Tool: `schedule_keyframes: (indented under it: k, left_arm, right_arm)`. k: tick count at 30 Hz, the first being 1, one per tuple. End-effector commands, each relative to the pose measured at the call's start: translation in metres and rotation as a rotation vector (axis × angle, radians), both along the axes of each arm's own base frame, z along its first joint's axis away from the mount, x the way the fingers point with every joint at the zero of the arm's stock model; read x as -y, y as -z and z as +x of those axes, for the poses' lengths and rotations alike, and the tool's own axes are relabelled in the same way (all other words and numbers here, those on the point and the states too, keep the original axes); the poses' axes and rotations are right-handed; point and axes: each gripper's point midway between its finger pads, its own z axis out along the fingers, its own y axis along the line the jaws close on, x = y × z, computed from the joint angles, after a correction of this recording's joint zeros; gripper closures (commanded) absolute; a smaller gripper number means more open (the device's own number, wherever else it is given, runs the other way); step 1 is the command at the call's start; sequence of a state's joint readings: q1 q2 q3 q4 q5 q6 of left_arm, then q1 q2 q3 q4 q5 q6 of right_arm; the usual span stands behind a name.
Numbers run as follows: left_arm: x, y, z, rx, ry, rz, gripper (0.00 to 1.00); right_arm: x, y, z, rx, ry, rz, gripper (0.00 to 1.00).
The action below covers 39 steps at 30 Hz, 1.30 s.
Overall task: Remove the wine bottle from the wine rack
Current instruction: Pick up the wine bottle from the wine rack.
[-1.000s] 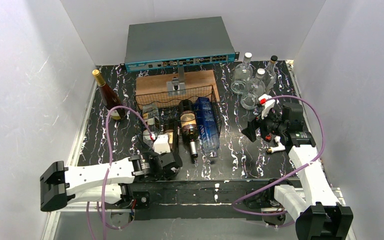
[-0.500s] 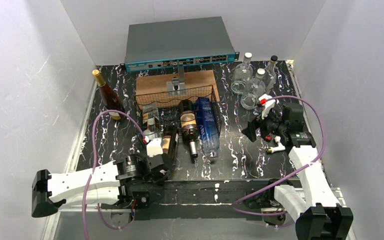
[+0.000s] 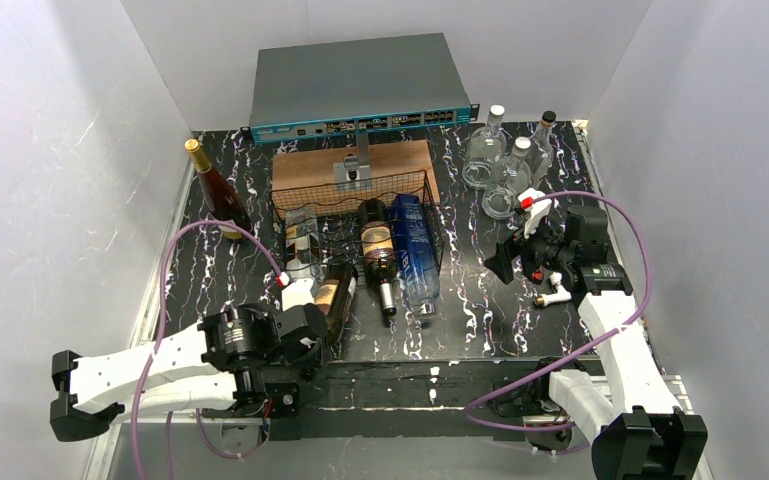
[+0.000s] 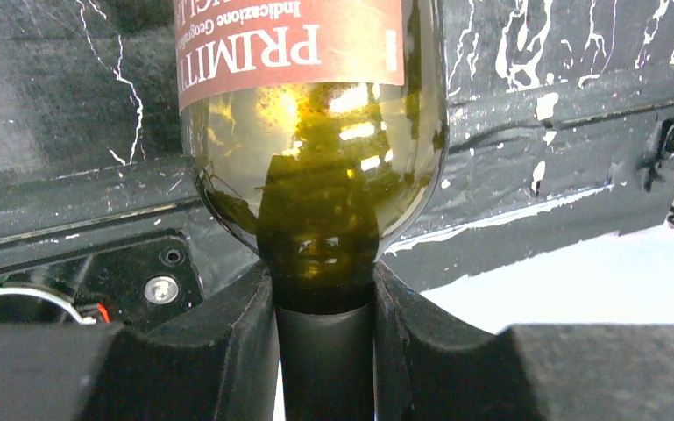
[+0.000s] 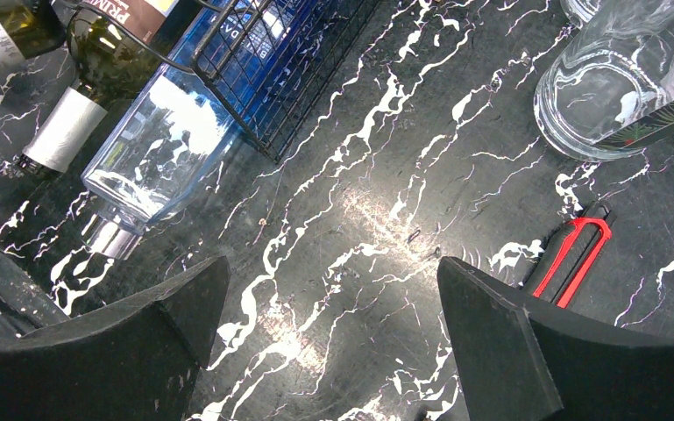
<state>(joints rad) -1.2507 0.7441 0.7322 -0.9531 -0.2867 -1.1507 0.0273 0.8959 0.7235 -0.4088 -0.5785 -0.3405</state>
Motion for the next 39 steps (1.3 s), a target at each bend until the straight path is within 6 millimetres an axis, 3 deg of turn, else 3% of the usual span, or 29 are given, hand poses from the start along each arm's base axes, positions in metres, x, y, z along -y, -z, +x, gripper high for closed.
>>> schedule_keyframes:
  k: [1, 13, 21, 28, 39]
  left_arm:
    - [0.001, -0.03, -0.002, 0.022, 0.034, -0.051, 1.0]
    - [-0.007, -0.054, -0.025, -0.062, 0.119, -0.059, 1.0]
    - [-0.007, -0.065, -0.042, -0.152, 0.205, -0.009, 1.0]
    - [-0.007, -0.085, -0.05, -0.205, 0.291, 0.077, 1.0]
    - [-0.012, -0.092, -0.061, -0.33, 0.446, 0.284, 1.0]
  right_arm:
    - [0.0, -0.008, 0.004, 0.048, -0.009, 0.0, 0.02]
    - [-0.008, -0.007, -0.003, 0.036, -0.072, 0.018, 0.02]
    - [-0.022, -0.008, -0.015, 0.012, -0.208, 0.041, 0.02]
    - [-0.038, -0.013, -0.029, 0.001, -0.35, 0.064, 0.02]
    - [-0.049, -0.01, -0.037, 0.011, -0.419, 0.056, 0.02]
